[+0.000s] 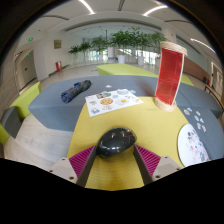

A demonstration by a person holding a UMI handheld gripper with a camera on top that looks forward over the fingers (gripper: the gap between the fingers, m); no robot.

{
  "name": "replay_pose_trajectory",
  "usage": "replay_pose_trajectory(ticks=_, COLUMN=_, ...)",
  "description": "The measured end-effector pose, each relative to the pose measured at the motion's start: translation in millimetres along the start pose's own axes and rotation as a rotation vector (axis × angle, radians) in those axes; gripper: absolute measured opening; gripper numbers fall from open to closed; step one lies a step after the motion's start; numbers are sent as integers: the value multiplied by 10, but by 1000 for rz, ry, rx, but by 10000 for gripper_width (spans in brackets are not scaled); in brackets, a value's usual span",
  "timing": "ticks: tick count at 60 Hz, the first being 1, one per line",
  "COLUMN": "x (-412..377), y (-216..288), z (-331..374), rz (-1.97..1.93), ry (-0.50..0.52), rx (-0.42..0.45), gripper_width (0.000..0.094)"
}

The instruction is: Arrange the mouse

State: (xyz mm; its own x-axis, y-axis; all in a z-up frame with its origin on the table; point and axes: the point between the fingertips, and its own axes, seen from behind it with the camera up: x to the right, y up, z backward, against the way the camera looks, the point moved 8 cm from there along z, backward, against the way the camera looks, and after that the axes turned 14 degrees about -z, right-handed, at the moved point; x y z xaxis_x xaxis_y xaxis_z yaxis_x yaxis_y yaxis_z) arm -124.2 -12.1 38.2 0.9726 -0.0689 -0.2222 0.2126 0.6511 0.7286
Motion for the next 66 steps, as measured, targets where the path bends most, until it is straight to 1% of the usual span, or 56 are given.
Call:
replay_pose_trajectory(ticks=8, x=-44, y=8, z=46, rz=-47, ry=23, rx=-26, gripper_width=804)
replay_pose_trajectory(ticks=12, x=-106, y=38, z=36, rz=-37, ry=33, rx=-20, gripper_width=812)
replay_pose_trajectory(ticks=17, x=-148, y=64, z=-37, rz=-12, ry=18, rx=-10, gripper_width=814)
replay_pose_trajectory(ticks=24, x=-138, y=141, z=-161, rz=1, ry=-33, rx=11, gripper_width=816)
replay_pose_trajectory(ticks=30, x=-189, y=246, z=-265, rz=-22, ry=-33, rx=28, gripper_width=814)
replay_pose_trajectory(ticks=33, x=-189, y=302, z=-337, rz=-25, ry=-49, rx=37, gripper_width=812)
replay_pose_trajectory(ticks=35, x=-187, y=322, z=-385, rz=-24, ry=-55, rx=37, gripper_width=785)
replay_pose_trajectory(ticks=37, x=-189, y=337, z=-427, rz=-23, ry=-59, rx=43, gripper_width=720)
replay_pose_trajectory(ticks=38, x=-186, y=336, z=-445, rz=-22, ry=-61, rx=45, gripper_width=665)
replay_pose_trajectory(ticks=42, x=-185, y=326, z=-449, rz=2, ry=-55, rx=61, gripper_width=621)
replay_pose_trajectory(ticks=44, x=-189, y=325, z=-445, rz=31, ry=-48, rx=68, gripper_width=584)
replay_pose_trajectory(ticks=48, x=-213, y=319, z=-419, rz=66, ry=-10, rx=57, gripper_width=533)
replay_pose_trajectory(ticks=51, x=-220, y=313, z=-331, rz=71, ry=42, rx=45, gripper_width=512)
replay_pose_trajectory(ticks=54, x=-170, y=390, z=-167, rz=84, ry=77, rx=65, gripper_width=510)
replay_pose_trajectory(ticks=60, x=48, y=794, z=335, rz=99, ry=123, rx=156, gripper_width=497)
replay_pose_trajectory(ticks=63, x=278, y=1066, z=580, rz=72, ry=127, rx=223, gripper_width=494)
replay_pose_trajectory(ticks=66, x=576, y=1245, z=779, rz=52, ry=112, rx=256, gripper_width=495)
